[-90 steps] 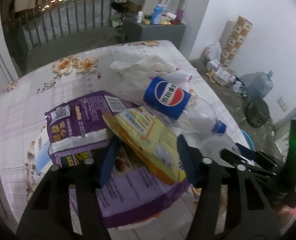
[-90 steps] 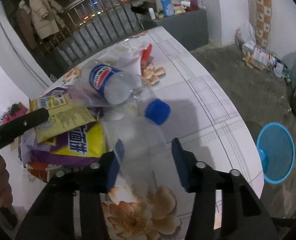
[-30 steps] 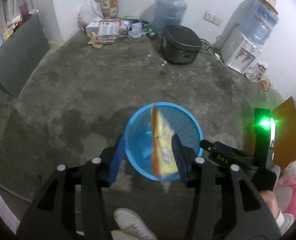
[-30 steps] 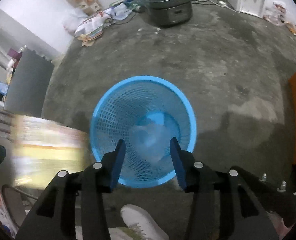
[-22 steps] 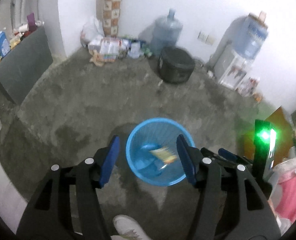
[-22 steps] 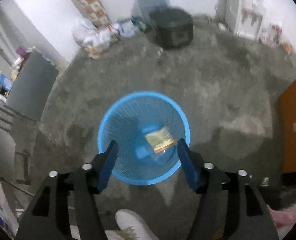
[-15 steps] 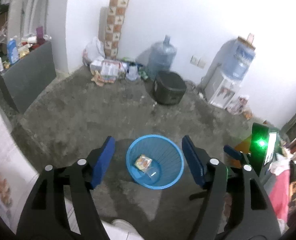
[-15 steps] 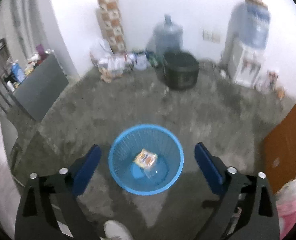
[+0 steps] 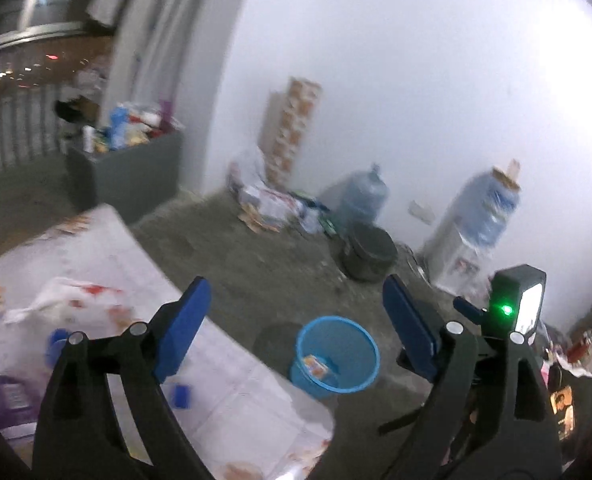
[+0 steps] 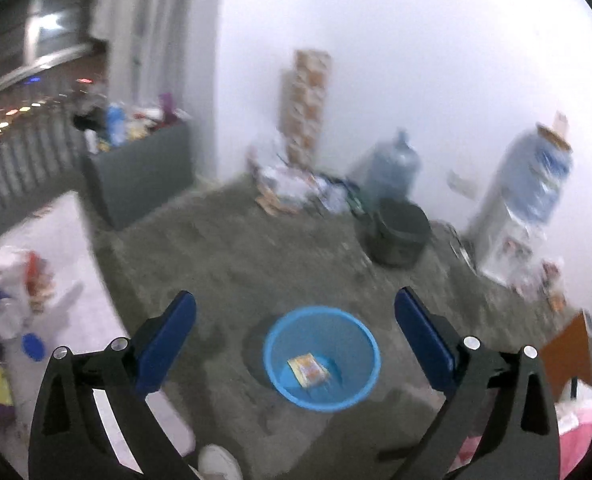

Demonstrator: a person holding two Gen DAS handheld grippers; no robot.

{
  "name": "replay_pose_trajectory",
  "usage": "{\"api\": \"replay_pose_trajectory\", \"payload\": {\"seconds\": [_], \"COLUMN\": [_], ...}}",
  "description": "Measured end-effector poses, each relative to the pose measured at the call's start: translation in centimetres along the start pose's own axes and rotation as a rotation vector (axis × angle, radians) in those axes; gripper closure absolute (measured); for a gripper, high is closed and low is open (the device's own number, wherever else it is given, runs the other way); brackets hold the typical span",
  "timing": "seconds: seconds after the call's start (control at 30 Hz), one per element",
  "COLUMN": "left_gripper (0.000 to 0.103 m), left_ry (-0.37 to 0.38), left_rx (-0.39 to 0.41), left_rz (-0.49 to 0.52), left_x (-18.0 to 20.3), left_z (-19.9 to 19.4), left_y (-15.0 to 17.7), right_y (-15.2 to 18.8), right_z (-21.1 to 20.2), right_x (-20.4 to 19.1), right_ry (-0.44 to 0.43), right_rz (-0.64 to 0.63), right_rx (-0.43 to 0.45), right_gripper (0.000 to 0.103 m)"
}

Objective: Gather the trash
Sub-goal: 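Move both tools back toward the table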

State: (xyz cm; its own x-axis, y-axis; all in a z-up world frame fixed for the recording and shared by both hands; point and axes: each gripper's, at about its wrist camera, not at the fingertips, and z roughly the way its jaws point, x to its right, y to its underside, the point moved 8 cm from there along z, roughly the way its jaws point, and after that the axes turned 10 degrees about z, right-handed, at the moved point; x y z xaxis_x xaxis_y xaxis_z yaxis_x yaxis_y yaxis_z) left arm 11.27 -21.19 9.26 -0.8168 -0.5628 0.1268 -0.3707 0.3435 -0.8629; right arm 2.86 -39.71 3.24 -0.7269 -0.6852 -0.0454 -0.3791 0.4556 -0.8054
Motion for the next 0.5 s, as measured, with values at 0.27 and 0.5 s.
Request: {"api": "replay_pose_trajectory", "payload": {"seconds": [0.27, 0.5], "left_gripper": [0.019, 0.020], "left_ry": [-0.276, -0.491], "left_rx": [0.081, 0.098], "left_rz": [-0.061, -0.148], "left_x": [-8.7, -15.0], "left_z": [-11.9, -20.1], "left_y": [1.9, 6.1], "right_y": [-1.3, -0.9], "right_z": [-5.4, -6.9], "right_x": [-7.2, -11.8], "right_ry": [-0.371, -0.500], "right_rz": [-0.016, -0.035], "right_rx": [0.116, 0.070], "right_gripper": [0.006, 0.006]}}
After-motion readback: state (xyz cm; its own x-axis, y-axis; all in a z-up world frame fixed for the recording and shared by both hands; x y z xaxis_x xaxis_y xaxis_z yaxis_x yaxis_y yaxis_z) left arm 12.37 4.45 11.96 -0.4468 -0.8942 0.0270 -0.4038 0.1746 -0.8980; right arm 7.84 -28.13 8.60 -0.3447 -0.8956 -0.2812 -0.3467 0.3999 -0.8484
